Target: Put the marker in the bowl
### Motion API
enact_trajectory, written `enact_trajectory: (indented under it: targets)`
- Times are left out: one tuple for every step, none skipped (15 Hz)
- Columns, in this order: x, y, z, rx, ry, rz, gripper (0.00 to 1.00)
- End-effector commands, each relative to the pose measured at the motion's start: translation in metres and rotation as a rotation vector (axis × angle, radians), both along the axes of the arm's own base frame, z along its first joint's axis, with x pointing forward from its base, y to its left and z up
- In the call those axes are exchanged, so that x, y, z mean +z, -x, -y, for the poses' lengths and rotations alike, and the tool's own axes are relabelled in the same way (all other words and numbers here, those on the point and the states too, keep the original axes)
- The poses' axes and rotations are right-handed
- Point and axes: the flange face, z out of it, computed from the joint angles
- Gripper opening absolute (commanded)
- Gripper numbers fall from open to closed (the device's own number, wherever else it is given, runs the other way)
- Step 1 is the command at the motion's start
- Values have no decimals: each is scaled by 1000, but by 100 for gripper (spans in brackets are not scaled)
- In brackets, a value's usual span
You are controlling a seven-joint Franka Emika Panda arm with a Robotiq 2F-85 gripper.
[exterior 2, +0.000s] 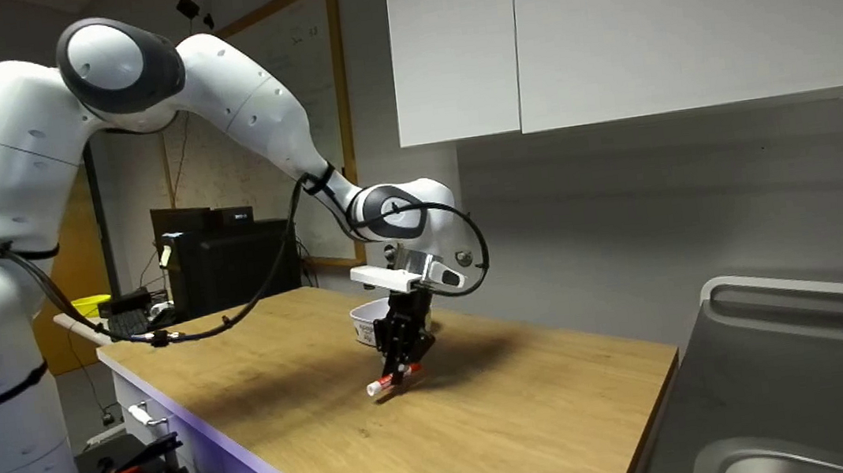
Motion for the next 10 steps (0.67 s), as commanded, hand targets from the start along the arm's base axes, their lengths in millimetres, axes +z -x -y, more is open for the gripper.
enact_trajectory:
  targets:
    - [44,10,-22,0,34,7,5]
    - [57,11,-28,2,40,16,5]
    - [70,12,-34,3,45,27,5]
    - [84,11,-41,0,51,41,5]
    - [96,9,-49,-1,55,54,5]
    - [110,5,-62,-3,59,64,5]
    - [121,2,-74,-3,63,72,5]
    - [132,-2,-90,1,69,75,5]
    - [143,-7,-107,6,81,80,5]
    - [151,-12,-126,11,95,83,5]
